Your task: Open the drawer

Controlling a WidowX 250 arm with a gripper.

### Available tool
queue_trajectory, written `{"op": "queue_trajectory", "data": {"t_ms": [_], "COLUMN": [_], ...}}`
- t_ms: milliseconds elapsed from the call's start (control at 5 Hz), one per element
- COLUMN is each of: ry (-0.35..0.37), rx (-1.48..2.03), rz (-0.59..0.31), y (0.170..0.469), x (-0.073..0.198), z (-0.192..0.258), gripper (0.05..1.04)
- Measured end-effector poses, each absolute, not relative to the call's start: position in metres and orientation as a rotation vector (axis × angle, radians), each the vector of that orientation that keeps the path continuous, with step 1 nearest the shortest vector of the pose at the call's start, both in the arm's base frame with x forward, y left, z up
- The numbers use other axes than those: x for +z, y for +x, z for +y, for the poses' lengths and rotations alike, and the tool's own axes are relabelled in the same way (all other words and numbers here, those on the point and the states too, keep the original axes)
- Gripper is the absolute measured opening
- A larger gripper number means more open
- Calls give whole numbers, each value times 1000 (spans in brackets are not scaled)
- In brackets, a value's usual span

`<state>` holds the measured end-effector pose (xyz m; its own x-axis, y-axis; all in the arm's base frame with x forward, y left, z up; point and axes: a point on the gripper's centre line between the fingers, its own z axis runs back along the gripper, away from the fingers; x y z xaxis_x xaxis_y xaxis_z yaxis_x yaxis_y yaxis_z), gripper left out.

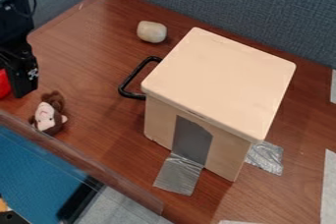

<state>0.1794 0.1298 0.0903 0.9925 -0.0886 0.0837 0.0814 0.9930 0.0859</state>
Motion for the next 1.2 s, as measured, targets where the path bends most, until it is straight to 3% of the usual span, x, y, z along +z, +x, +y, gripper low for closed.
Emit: {"op": "queue_trajectory", "data": {"t_ms": [400,1200], "ry": [46,-34], "rx": [-76,20], "rz": [-87,-108], "y": [197,297], "x": [86,62], "z": [119,78], "gripper": [1000,1000]}}
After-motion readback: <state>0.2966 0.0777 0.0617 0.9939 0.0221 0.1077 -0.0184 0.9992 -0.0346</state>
